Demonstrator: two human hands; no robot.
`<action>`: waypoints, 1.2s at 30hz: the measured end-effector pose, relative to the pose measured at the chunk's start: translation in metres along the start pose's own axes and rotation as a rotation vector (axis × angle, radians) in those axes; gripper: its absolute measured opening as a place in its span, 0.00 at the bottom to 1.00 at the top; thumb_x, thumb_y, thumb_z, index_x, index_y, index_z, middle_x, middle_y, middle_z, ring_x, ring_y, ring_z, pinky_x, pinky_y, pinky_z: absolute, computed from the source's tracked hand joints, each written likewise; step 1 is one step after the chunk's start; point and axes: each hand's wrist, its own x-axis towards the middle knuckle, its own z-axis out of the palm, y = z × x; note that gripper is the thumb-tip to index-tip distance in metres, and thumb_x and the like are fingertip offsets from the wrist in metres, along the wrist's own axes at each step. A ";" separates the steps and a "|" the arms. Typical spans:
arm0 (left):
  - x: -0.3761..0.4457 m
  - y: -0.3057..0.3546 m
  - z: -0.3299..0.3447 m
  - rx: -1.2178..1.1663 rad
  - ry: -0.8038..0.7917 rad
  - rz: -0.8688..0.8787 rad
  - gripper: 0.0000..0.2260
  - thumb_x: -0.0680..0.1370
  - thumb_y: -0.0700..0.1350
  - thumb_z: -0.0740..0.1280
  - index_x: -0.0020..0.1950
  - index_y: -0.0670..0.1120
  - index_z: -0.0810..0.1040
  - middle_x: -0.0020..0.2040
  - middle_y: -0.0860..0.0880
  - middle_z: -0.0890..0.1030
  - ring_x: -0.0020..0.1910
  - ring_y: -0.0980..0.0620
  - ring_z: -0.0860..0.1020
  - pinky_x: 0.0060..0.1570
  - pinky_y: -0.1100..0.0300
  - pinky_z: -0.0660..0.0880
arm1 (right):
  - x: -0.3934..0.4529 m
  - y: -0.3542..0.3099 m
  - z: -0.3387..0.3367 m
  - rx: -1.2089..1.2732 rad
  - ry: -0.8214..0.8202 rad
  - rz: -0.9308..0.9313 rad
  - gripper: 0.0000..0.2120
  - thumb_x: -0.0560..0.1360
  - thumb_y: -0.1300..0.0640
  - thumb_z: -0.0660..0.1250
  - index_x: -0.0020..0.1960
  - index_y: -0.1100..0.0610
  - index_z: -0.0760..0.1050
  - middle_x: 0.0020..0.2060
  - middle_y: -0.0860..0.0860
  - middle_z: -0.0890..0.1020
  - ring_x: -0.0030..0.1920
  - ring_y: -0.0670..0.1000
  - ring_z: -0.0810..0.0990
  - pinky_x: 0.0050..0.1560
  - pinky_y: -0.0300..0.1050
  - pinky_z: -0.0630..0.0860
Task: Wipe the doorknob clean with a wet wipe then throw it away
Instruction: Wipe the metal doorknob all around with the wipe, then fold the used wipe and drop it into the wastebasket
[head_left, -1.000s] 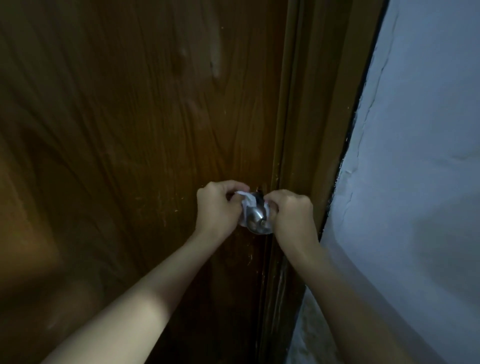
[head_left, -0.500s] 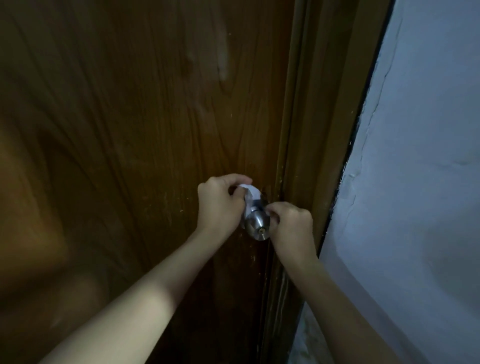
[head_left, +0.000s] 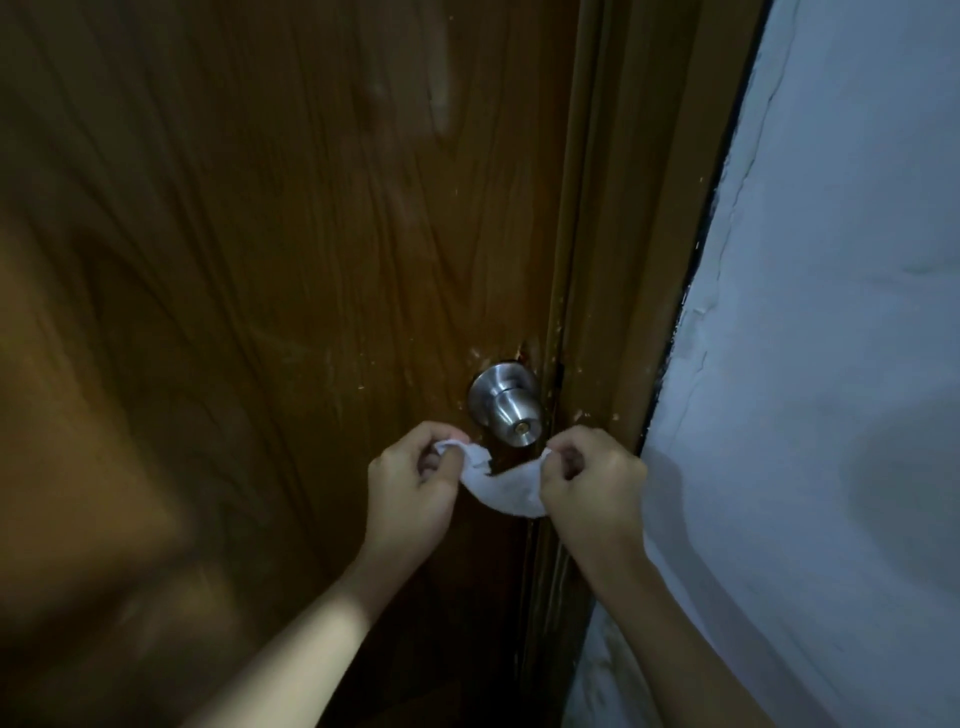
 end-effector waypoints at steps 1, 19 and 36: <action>0.001 0.000 -0.001 -0.024 0.033 0.000 0.09 0.74 0.36 0.64 0.44 0.50 0.78 0.39 0.49 0.81 0.36 0.53 0.79 0.37 0.53 0.77 | 0.000 -0.003 -0.001 0.048 0.063 -0.024 0.05 0.70 0.67 0.65 0.41 0.60 0.78 0.35 0.56 0.80 0.33 0.48 0.77 0.31 0.33 0.72; -0.032 0.045 -0.012 -0.513 -0.478 -0.360 0.09 0.78 0.45 0.59 0.53 0.48 0.78 0.41 0.52 0.84 0.40 0.57 0.83 0.45 0.59 0.78 | -0.025 -0.050 -0.042 0.543 -0.122 0.058 0.20 0.71 0.69 0.65 0.57 0.49 0.74 0.54 0.50 0.78 0.53 0.47 0.80 0.49 0.44 0.81; -0.222 0.079 -0.071 -0.275 -0.476 -0.098 0.07 0.76 0.39 0.65 0.49 0.48 0.82 0.43 0.50 0.84 0.41 0.56 0.82 0.44 0.64 0.79 | -0.208 -0.093 -0.154 0.378 -0.135 0.120 0.04 0.70 0.59 0.71 0.45 0.55 0.81 0.42 0.48 0.82 0.44 0.43 0.81 0.41 0.30 0.75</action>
